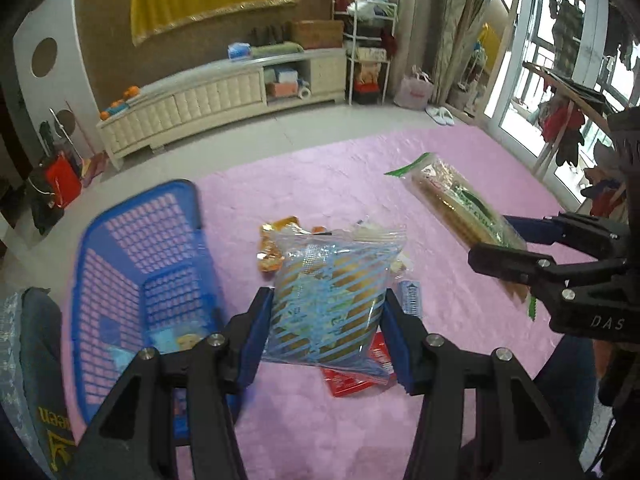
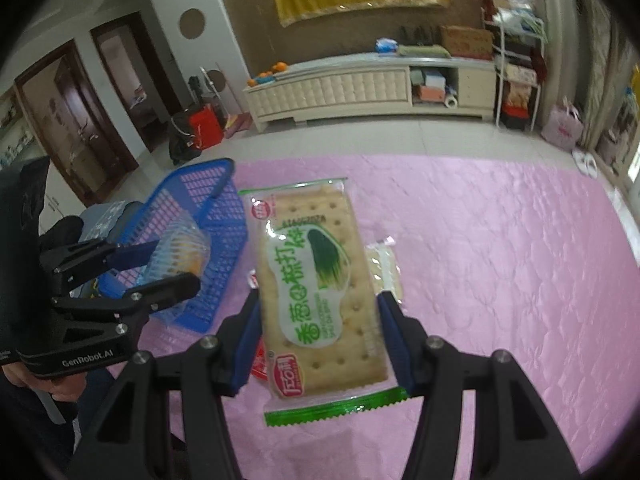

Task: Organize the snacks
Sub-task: 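Lift the cracker pack with the right gripper while the left gripper grasps the striped bag, then carry both packs over the blue basket and open both grippers to drop them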

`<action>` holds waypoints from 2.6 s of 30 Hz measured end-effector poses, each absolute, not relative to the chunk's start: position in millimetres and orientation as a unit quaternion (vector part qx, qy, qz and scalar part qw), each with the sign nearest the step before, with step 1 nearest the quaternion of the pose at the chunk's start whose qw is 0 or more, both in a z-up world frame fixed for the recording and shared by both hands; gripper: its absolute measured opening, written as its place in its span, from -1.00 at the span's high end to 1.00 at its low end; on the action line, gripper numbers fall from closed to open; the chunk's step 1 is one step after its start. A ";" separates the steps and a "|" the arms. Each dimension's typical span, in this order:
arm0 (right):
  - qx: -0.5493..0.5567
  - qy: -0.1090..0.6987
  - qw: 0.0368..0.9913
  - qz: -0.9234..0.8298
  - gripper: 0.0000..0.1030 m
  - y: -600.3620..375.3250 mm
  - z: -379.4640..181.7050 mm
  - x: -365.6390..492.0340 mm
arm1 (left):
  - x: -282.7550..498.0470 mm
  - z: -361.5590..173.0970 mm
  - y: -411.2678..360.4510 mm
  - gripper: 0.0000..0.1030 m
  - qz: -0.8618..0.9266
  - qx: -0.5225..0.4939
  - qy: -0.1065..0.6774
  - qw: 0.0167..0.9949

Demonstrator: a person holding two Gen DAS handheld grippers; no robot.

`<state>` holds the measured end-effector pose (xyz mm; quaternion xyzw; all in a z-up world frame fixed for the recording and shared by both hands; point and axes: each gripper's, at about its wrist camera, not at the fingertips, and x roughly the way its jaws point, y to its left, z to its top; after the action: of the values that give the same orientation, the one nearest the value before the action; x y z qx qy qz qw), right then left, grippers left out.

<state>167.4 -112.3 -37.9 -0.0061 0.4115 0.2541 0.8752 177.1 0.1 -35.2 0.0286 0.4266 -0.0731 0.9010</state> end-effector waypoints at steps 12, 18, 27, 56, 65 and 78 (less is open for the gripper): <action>-0.030 0.393 0.863 0.316 -0.18 -35.4 -17.7 169.7 | 148.7 -13.6 86.0 0.01 -0.010 0.001 0.407 0.913; -0.058 0.386 0.855 0.342 -0.18 4.8 -10.4 172.8 | 148.9 -5.0 119.9 0.01 0.011 -0.008 0.407 0.913; -0.105 0.385 0.843 0.361 -0.18 55.8 -11.1 192.8 | 174.8 -11.4 154.2 0.01 0.019 -0.017 0.421 0.907; -0.128 0.479 0.806 0.325 -0.18 133.4 -63.6 263.9 | 257.8 -66.5 195.2 -0.01 0.025 -0.049 0.483 0.874; -0.134 0.448 0.833 0.295 -0.69 124.1 -50.2 264.1 | 240.0 -54.4 203.1 -0.42 0.020 -0.048 0.457 0.888; -0.138 0.431 0.844 0.287 -0.70 83.8 -15.1 219.9 | 196.3 -11.9 160.4 -0.52 -0.001 -0.032 0.429 0.903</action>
<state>219.9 83.8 -15.1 -0.1380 0.4312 0.2873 0.8441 196.3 160.4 -11.9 -0.0320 0.4291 -0.0012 0.9027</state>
